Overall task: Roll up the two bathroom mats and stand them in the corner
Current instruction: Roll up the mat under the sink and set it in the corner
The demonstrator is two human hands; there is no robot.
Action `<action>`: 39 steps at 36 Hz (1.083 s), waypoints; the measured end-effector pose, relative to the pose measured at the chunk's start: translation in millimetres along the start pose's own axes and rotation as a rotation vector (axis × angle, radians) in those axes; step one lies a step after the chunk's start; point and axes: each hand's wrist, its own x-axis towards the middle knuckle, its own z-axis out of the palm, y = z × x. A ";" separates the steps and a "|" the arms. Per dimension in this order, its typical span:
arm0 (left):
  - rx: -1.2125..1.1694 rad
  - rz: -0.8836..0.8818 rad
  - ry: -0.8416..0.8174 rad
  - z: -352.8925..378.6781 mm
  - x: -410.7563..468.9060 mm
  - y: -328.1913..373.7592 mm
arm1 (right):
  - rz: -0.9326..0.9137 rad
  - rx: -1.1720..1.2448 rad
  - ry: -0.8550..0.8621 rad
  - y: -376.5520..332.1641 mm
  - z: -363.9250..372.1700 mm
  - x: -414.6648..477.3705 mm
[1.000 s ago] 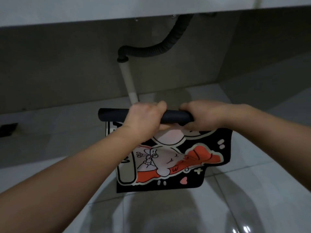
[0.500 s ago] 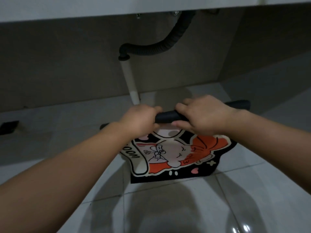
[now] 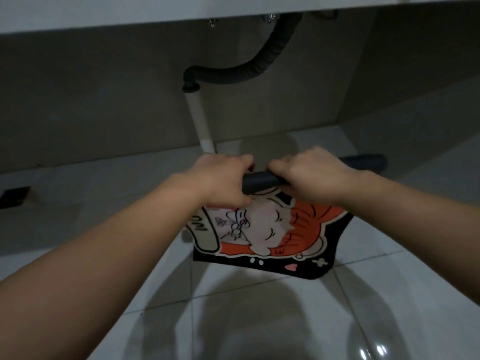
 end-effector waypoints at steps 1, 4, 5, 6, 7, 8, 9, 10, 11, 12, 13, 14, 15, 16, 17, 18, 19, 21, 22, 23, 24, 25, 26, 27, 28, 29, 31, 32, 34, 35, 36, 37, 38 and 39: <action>-0.078 -0.016 -0.059 -1.2 -0.1 -2.6 | -0.060 -0.103 0.083 -1.1 2.0 -1.0; -0.324 -0.049 -0.144 3.9 0.9 -9.7 | -0.093 -0.184 0.194 -2.9 4.2 0.3; -0.352 -0.044 -0.150 6.8 1.5 -11.2 | -0.088 -0.185 0.208 -3.6 6.1 0.7; -0.362 -0.037 -0.148 9.7 1.9 -12.0 | -0.083 -0.184 0.208 -5.1 6.2 1.0; -0.361 -0.027 -0.134 12.0 1.6 -11.7 | -0.077 -0.176 0.201 -6.9 5.5 0.8; -0.346 -0.020 -0.111 14.3 1.0 -10.9 | -0.072 -0.155 0.171 -8.6 3.6 0.5; -0.311 -0.013 -0.082 15.6 -0.3 -9.2 | -0.052 -0.121 0.102 -10.6 -0.1 0.8; -0.244 -0.003 -0.043 17.0 -1.6 -7.6 | -0.004 -0.071 0.005 -11.9 -4.9 2.1; -0.155 0.017 0.006 17.7 -2.9 -5.6 | 0.064 -0.005 -0.117 -12.3 -11.0 3.8; -0.070 0.042 0.063 18.4 -4.0 -4.1 | 0.129 0.081 -0.227 -11.3 -14.9 5.4; -0.009 0.062 0.126 19.1 -4.9 -2.3 | 0.190 0.187 -0.322 -9.8 -17.8 6.9; 0.033 0.072 0.190 20.0 -5.7 -0.4 | 0.249 0.312 -0.407 -7.6 -20.0 8.1; 0.068 0.073 0.255 20.7 -6.3 1.8 | 0.298 0.433 -0.474 -4.4 -19.9 9.4; 0.101 0.069 0.317 21.6 -6.5 3.7 | 0.329 0.529 -0.511 -0.9 -18.8 10.8; 0.132 0.066 0.374 22.6 -6.5 5.3 | 0.346 0.582 -0.520 1.8 -17.2 11.9; 0.152 0.064 0.421 23.8 -6.1 6.4 | 0.353 0.595 -0.504 3.5 -16.8 12.8; 0.158 0.067 0.456 24.6 -5.4 7.2 | 0.351 0.573 -0.473 3.5 -16.7 13.2; 0.137 0.072 0.481 25.8 -2.8 6.6 | 0.332 0.448 -0.379 2.5 -13.6 12.2; 0.120 0.065 0.467 25.3 -1.6 5.6 | 0.307 0.364 -0.323 1.2 -10.7 11.0; 0.099 0.053 0.428 24.5 -0.5 4.4 | 0.272 0.284 -0.267 -0.2 -7.3 9.4; 0.073 0.039 0.361 21.9 0.4 3.4 | 0.233 0.218 -0.213 -0.9 -3.1 7.4; 0.045 0.022 0.262 18.8 1.6 2.4 | 0.193 0.159 -0.160 -0.9 0.3 5.6; 0.011 0.002 0.149 15.6 2.6 1.5 | 0.156 0.097 -0.111 -0.7 3.3 3.7; -0.043 -0.021 0.046 13.0 3.2 0.5 | 0.118 0.033 -0.057 -0.8 6.5 1.9; -0.122 -0.041 -0.032 11.9 3.9 -0.8 | 0.080 -0.028 -0.002 -0.8 9.9 0.0; -0.215 -0.055 -0.082 12.2 4.7 -2.7 | 0.048 -0.085 0.037 -0.4 13.3 -1.8; -0.356 -0.052 -0.132 17.1 6.8 -6.4 | 0.032 -0.136 0.093 0.2 18.5 -3.8; -0.387 -0.044 -0.141 19.9 7.5 -7.4 | 0.036 -0.139 0.114 0.6 21.2 -3.9; -0.393 -0.037 -0.124 23.6 8.0 -7.6 | 0.045 -0.138 0.157 1.0 26.0 -4.0; -0.377 -0.033 -0.103 24.5 7.8 -6.8 | 0.046 -0.135 0.173 0.9 26.2 -3.7; -0.350 -0.028 -0.076 24.8 7.2 -5.5 | 0.048 -0.126 0.181 0.8 25.9 -3.6; -0.305 -0.023 -0.041 25.0 6.3 -3.9 | 0.048 -0.104 0.157 0.5 24.9 -3.1; -0.231 -0.015 0.002 25.7 5.1 -2.6 | 0.056 -0.066 0.100 -0.3 22.0 -2.0; -0.139 -0.001 0.058 26.9 4.0 -1.3 | 0.087 -0.009 0.009 -0.3 18.3 0.5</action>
